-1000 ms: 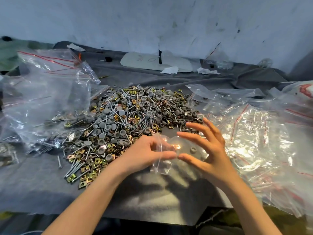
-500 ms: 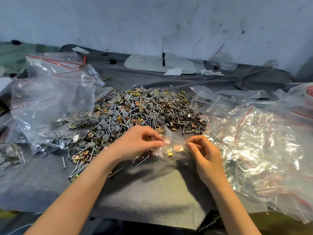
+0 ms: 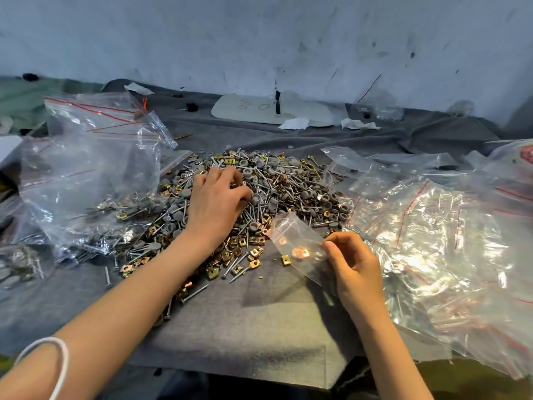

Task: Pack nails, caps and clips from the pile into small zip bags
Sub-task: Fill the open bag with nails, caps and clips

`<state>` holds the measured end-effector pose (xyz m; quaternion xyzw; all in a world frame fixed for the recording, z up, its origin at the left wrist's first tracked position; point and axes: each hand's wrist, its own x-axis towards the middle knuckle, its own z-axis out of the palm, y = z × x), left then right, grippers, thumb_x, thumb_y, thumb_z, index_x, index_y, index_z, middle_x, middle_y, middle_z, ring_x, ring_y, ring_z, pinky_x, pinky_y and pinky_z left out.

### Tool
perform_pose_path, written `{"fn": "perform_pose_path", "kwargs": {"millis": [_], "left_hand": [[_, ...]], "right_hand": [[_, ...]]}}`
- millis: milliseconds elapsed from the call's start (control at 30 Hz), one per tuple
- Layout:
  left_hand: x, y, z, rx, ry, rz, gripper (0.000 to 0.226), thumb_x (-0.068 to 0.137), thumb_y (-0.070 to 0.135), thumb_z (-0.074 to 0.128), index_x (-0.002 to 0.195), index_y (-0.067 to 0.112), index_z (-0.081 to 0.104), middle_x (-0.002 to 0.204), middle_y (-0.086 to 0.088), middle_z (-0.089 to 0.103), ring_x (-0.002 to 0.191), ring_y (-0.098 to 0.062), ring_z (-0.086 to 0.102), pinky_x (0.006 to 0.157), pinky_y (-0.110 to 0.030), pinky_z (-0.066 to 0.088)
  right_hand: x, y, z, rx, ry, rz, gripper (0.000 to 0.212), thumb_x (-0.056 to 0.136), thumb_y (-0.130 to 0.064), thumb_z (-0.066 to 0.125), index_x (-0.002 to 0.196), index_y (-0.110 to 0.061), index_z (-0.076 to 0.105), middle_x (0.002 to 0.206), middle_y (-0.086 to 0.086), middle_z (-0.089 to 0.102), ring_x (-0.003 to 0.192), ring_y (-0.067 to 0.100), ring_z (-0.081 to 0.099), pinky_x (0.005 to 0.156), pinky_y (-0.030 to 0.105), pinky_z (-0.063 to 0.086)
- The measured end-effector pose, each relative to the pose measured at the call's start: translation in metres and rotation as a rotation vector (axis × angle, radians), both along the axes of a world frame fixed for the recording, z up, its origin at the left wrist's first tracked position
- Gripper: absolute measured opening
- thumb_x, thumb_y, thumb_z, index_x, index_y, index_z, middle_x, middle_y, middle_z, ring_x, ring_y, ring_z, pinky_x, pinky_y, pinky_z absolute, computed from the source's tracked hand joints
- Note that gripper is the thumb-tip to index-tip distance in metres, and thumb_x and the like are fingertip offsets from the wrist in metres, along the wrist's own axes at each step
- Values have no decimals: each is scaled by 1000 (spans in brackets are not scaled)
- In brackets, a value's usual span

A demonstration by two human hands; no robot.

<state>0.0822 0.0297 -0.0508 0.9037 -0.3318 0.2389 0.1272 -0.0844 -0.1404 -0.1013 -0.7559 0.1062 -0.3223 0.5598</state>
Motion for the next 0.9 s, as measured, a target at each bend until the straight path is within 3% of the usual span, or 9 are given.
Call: {"fn": "perform_pose_path", "kwargs": {"millis": [267, 367, 433, 533, 600, 667, 833, 900], "left_hand": [[4, -5, -2, 108, -43, -23, 13, 91, 23, 64, 102, 15, 66, 123, -8, 55, 109, -31, 46, 84, -41, 30], [-2, -7, -5, 16, 4, -93, 14, 94, 21, 60, 104, 12, 63, 131, -7, 51, 116, -30, 43, 89, -40, 32], [-11, -7, -2, -138, 87, -161, 11, 94, 18, 58, 103, 12, 62, 123, -4, 56, 115, -26, 45, 93, -39, 33], [-27, -2, 9, -295, 383, -384, 9, 94, 12, 59, 97, 21, 58, 89, 9, 64, 86, -7, 58, 80, -21, 44], [-37, 3, 17, -254, 498, -471, 16, 91, 12, 63, 94, 27, 58, 84, 18, 62, 80, 3, 60, 69, -9, 44], [-44, 6, 21, -226, 500, -513, 12, 88, 13, 67, 94, 23, 65, 85, 23, 61, 81, 9, 59, 71, -6, 44], [-50, 8, 28, -288, 576, -515, 9, 85, 14, 71, 91, 22, 71, 84, 16, 64, 73, -7, 59, 67, -18, 48], [-51, 7, 30, -283, 586, -516, 13, 84, 12, 72, 91, 23, 71, 83, 15, 63, 71, -10, 57, 65, -17, 46]], "right_hand": [[-1, -2, -2, 55, 14, 39, 17, 91, -7, 60, 86, -22, 61, 84, -2, 67, 77, 11, 62, 71, 24, 50], [0, -2, -3, 66, 7, 37, 18, 92, -7, 59, 85, -24, 61, 84, -1, 67, 76, 11, 62, 71, 23, 50], [0, -2, -3, 64, 0, 31, 20, 92, -6, 59, 84, -25, 61, 82, -2, 66, 76, 10, 61, 70, 21, 49], [0, -2, -4, 59, -10, 30, 20, 92, -7, 59, 84, -25, 61, 83, -2, 66, 76, 8, 61, 70, 19, 48], [0, -3, -4, 70, -15, 30, 20, 92, -7, 59, 85, -25, 60, 85, 1, 66, 79, 13, 62, 73, 23, 49], [0, -2, -4, 77, -17, 28, 19, 92, -7, 58, 85, -25, 60, 86, 4, 67, 82, 17, 64, 75, 28, 50], [-1, -1, -2, 55, -5, 38, 16, 91, -7, 59, 86, -23, 61, 85, 1, 67, 80, 14, 64, 72, 23, 50], [-2, 0, -1, 55, 7, 45, 15, 91, -7, 59, 86, -21, 61, 85, 1, 67, 80, 13, 64, 73, 26, 51]]}}
